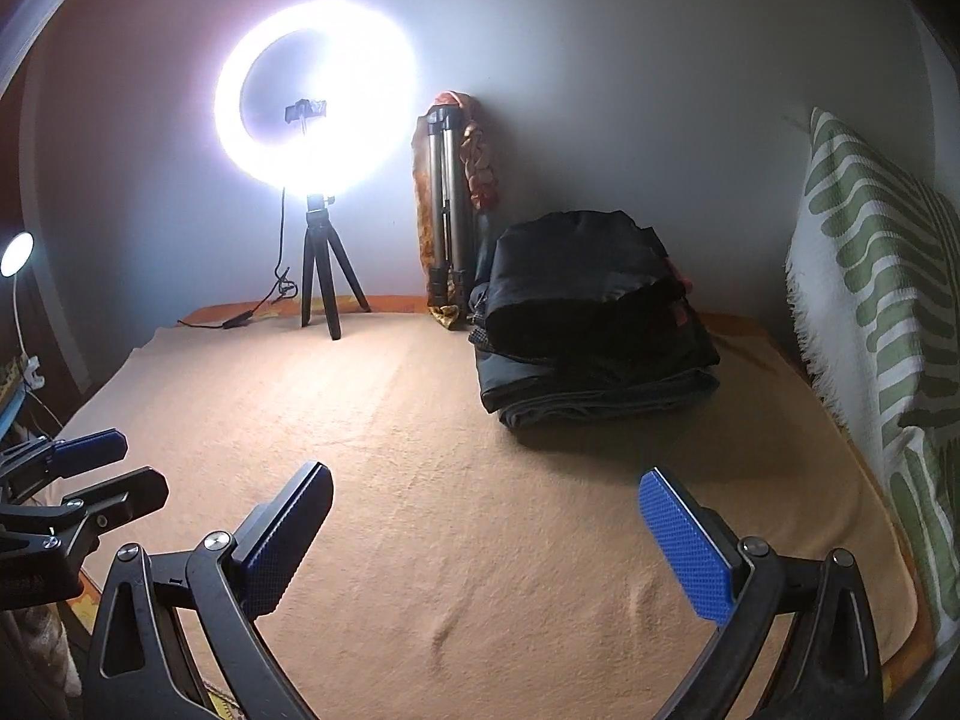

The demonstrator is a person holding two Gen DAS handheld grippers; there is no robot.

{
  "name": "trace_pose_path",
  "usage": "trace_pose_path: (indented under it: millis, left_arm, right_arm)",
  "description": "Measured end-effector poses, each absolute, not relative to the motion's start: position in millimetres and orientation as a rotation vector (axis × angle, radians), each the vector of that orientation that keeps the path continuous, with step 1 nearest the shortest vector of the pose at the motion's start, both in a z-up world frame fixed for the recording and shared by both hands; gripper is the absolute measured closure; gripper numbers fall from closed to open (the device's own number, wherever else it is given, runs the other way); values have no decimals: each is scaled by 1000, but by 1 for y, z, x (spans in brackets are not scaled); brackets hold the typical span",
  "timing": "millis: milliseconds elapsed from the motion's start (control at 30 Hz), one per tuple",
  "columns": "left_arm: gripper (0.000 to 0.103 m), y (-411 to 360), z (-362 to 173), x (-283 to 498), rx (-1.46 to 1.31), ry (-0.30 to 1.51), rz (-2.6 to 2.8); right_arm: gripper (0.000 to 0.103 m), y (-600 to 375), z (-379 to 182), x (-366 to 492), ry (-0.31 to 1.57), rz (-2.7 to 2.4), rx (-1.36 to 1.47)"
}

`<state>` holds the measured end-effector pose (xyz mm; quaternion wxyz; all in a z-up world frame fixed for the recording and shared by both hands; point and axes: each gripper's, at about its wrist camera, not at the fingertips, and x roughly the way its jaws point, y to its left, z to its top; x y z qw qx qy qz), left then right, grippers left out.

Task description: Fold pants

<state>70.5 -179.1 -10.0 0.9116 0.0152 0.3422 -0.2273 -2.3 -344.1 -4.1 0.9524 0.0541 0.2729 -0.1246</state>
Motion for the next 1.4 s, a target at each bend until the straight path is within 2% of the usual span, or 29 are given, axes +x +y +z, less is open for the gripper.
trace_pose_path:
  millis: [1400]
  left_arm:
    - [29,-194,-8,56,63,691,-501]
  right_arm:
    - [0,-351,-8,-7,549,-266,145]
